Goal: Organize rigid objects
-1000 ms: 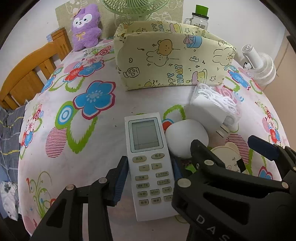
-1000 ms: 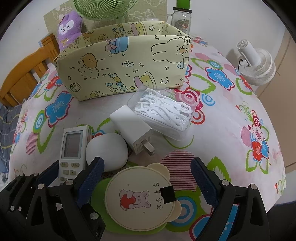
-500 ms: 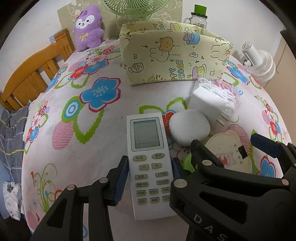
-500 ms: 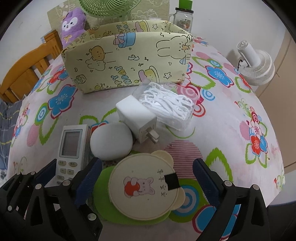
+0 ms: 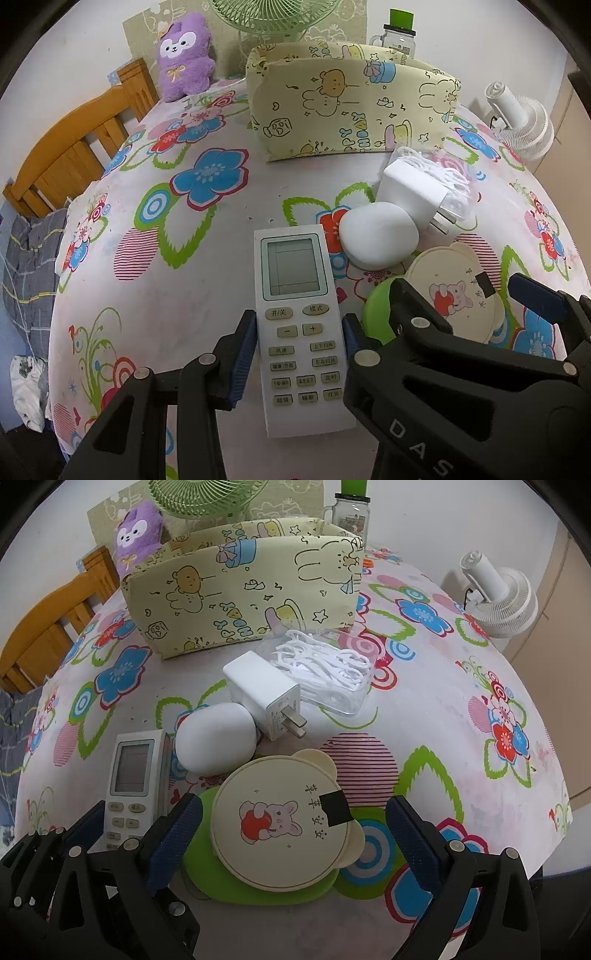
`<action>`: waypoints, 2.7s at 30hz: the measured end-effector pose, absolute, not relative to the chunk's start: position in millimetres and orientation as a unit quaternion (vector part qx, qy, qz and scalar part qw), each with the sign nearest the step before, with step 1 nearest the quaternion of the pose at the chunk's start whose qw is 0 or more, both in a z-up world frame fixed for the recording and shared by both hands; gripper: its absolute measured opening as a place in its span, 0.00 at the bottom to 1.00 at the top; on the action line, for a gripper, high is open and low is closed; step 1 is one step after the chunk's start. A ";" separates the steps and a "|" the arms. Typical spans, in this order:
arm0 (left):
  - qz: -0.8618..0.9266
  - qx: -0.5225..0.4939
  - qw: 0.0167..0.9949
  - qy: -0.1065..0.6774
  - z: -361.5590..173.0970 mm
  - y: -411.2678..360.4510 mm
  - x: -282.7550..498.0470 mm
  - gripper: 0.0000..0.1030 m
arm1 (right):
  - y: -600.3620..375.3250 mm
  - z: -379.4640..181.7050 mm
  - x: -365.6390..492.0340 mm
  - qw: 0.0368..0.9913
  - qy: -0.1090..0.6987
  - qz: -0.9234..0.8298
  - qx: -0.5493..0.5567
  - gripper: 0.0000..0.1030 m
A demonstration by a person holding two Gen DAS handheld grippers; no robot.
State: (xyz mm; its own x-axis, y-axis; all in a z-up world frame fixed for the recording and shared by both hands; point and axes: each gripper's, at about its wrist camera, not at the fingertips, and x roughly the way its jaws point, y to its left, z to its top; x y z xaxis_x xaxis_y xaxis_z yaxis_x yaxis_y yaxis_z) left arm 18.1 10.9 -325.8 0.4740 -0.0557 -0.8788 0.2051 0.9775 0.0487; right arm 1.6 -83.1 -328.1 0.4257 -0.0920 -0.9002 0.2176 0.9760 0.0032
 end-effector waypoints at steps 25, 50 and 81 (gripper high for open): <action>-0.076 0.061 0.860 0.501 -306.5 13.3 28.6 0.45 | -81.4 -307.8 16.2 0.845 0.524 -0.087 0.057 0.82; -0.071 0.039 0.885 0.458 -239.1 -0.5 53.3 0.45 | -96.6 -232.6 44.2 0.877 0.472 -0.082 0.042 0.82; -0.064 0.017 0.907 0.417 -175.0 -17.7 83.2 0.44 | -115.9 -164.6 79.2 0.901 0.426 -0.069 0.037 0.82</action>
